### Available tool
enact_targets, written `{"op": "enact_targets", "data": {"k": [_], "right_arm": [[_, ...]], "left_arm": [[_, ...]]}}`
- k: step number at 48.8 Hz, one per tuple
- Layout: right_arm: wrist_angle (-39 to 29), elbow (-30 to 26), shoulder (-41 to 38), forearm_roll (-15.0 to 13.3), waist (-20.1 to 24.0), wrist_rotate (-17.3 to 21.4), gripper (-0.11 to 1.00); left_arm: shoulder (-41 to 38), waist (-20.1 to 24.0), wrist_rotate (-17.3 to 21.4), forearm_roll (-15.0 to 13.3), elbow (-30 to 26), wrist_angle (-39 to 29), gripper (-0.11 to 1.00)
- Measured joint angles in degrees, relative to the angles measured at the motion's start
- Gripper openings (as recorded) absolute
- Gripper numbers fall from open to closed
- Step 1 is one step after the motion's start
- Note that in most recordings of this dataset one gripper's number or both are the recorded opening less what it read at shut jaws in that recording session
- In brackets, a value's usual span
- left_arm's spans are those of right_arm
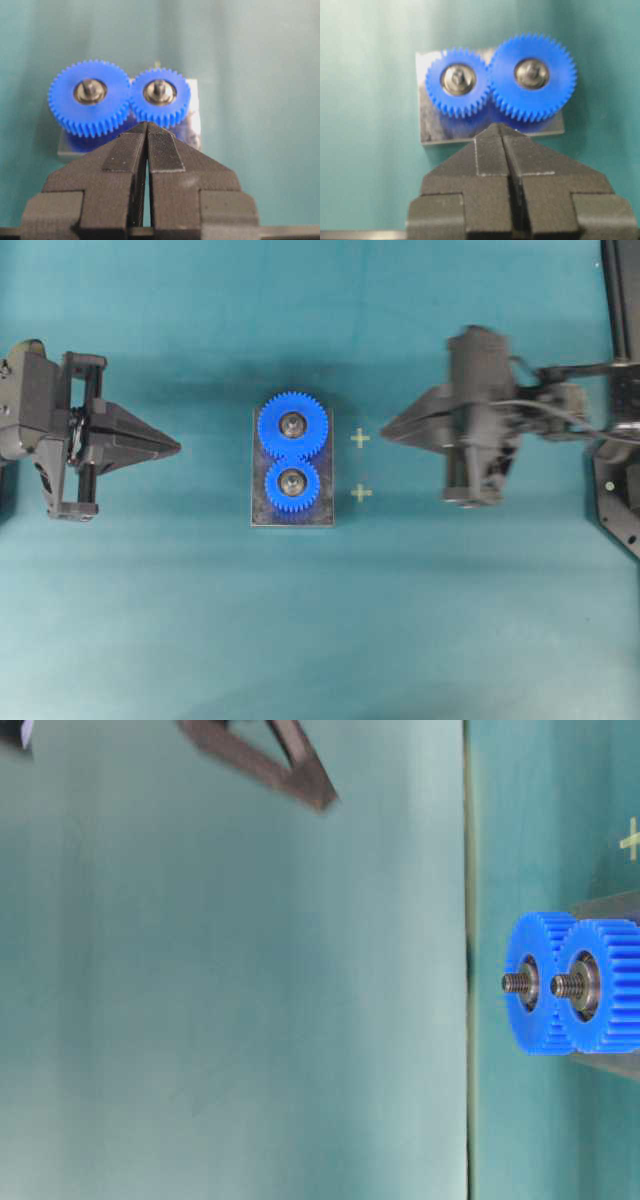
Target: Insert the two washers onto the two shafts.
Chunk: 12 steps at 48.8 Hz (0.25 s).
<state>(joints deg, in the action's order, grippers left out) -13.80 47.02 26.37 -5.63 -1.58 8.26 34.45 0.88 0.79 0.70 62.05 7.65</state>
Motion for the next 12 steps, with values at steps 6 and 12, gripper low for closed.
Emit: {"op": "enact_targets", "data": {"k": [6, 12], "right_arm": [[3.6, 5.0, 3.9, 0.0, 0.0, 0.0, 0.01], [6.2, 10.2, 6.9, -0.1, 0.0, 0.4, 0.01]], "left_arm": [[0.2, 0.0, 0.1, 0.1, 0.1, 0.2, 0.00], [0.3, 0.1, 0.4, 0.1, 0.4, 0.3, 0.00]]}}
